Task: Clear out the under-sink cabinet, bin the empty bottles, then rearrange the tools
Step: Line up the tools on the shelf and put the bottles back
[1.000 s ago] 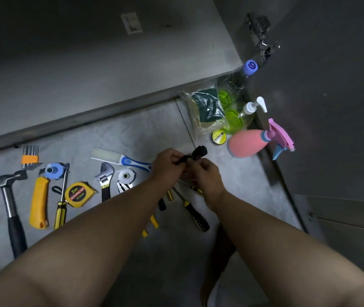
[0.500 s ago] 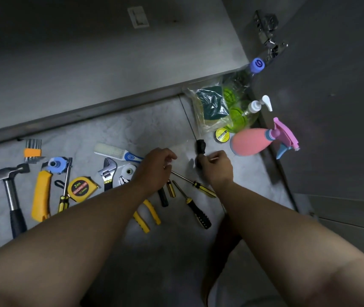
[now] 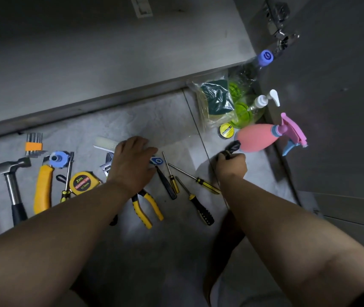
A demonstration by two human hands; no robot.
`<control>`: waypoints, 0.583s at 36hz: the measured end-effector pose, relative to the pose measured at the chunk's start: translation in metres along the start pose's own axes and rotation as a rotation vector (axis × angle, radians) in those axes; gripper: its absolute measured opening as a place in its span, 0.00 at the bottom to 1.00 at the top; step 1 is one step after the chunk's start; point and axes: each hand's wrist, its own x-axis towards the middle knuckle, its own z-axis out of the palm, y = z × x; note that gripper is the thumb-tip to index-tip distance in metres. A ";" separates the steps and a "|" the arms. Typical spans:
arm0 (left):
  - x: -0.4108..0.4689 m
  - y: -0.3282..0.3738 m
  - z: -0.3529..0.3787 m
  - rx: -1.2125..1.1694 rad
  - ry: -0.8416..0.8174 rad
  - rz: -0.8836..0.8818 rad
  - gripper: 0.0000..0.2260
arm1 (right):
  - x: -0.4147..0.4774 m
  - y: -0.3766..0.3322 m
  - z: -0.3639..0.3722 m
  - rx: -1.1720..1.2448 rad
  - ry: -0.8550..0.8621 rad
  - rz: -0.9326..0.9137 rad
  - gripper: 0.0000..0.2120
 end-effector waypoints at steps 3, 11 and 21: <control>-0.008 -0.007 -0.007 -0.086 0.057 0.008 0.23 | -0.005 -0.006 -0.001 0.036 0.031 -0.049 0.16; -0.037 -0.038 -0.034 -0.179 0.113 -0.095 0.28 | -0.056 -0.028 0.017 -0.044 -0.163 -0.349 0.06; -0.071 -0.056 -0.031 -0.162 0.067 -0.221 0.24 | -0.126 -0.045 0.066 -0.419 -0.691 -0.899 0.22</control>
